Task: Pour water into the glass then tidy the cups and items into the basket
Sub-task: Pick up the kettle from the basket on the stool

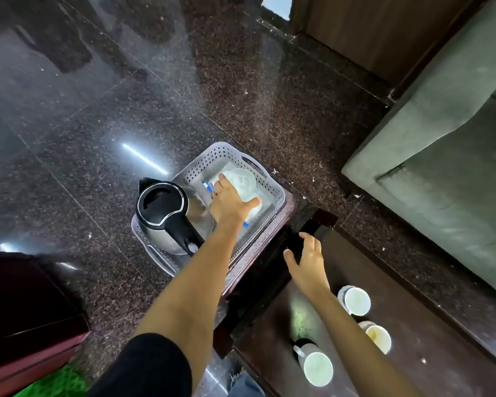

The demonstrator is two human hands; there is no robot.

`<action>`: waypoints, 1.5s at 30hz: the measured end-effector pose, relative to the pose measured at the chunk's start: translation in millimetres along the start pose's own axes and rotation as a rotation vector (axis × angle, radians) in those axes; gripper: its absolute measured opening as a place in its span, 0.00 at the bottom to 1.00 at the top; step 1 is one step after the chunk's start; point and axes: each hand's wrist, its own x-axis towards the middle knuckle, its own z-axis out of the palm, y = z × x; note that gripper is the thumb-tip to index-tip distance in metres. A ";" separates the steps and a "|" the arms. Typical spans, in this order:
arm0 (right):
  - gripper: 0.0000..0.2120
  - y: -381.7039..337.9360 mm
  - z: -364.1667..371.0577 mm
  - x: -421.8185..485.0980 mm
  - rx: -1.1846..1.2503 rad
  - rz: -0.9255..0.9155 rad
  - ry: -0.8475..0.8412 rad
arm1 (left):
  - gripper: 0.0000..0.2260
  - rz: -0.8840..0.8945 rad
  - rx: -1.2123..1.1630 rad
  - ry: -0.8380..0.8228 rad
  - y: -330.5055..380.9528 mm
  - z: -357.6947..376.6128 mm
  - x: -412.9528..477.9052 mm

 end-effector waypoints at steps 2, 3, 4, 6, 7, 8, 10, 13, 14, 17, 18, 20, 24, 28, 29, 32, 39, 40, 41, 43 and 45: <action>0.25 4.4 -1.1 1.0 0.017 0.021 0.026 | 0.52 0.021 0.015 0.001 3.6 -0.6 3.7; 0.25 8.2 -0.2 0.1 0.013 0.028 0.023 | 0.51 0.018 0.015 0.002 2.7 1.5 6.5; 0.24 10.0 0.0 -1.6 0.004 0.040 0.011 | 0.50 0.018 0.010 0.013 1.7 4.3 11.5; 0.24 17.1 1.3 -1.1 0.005 0.064 0.014 | 0.46 0.021 -0.019 0.032 2.0 8.3 15.6; 0.25 19.7 1.4 -0.3 0.006 0.067 0.021 | 0.44 0.030 -0.036 0.043 1.8 9.6 17.4; 0.24 20.6 0.4 -0.1 0.002 0.068 0.027 | 0.42 0.042 -0.043 0.059 1.3 10.5 19.7; 0.24 25.1 0.1 0.1 0.003 0.072 0.029 | 0.41 0.056 -0.059 0.069 0.3 10.0 22.3; 0.24 27.1 -3.0 -0.6 0.012 0.068 0.043 | 0.41 0.075 -0.089 0.074 -0.6 7.9 23.7; 0.24 27.1 -4.8 -0.8 0.017 0.065 0.048 | 0.40 0.082 -0.106 0.083 -0.5 6.5 22.5; 0.24 27.0 -11.2 -1.6 0.032 0.055 0.063 | 0.38 0.101 -0.182 0.128 1.7 1.9 18.2; 0.24 26.8 -13.3 -2.1 0.038 0.050 0.070 | 0.37 0.112 -0.195 0.144 3.6 -0.4 16.0; 0.24 26.9 -19.5 -5.3 0.051 0.040 0.085 | 0.37 0.131 -0.228 0.174 9.7 -5.4 9.2; 0.24 30.2 -32.2 -14.6 0.066 0.035 0.115 | 0.41 0.157 -0.307 0.251 20.4 -9.6 -12.6; 0.24 37.9 -47.2 -30.3 0.080 0.024 0.162 | 0.42 0.197 -0.366 0.253 27.0 -4.5 -46.2; 0.24 41.4 -51.4 -35.7 0.081 0.028 0.172 | 0.42 0.207 -0.374 0.242 28.9 -0.9 -56.9; 0.24 57.3 -64.7 -54.8 0.081 0.042 0.216 | 0.42 0.240 -0.372 0.200 36.4 14.4 -96.5; 0.23 114.3 -95.9 -120.1 0.137 0.155 0.325 | 0.41 0.435 -0.242 0.129 50.0 63.2 -198.4; 0.23 124.3 -100.1 -132.3 0.143 0.169 0.343 | 0.41 0.470 -0.221 0.113 50.6 71.9 -214.1; 0.23 134.5 -104.1 -145.5 0.153 0.180 0.358 | 0.41 0.497 -0.203 0.090 50.9 80.7 -231.1; 0.23 153.6 -109.8 -170.7 0.173 0.208 0.376 | 0.41 0.524 -0.164 0.043 49.4 97.9 -263.5; 0.23 174.0 -112.8 -198.4 0.177 0.251 0.399 | 0.41 0.555 -0.114 -0.003 47.4 115.7 -297.5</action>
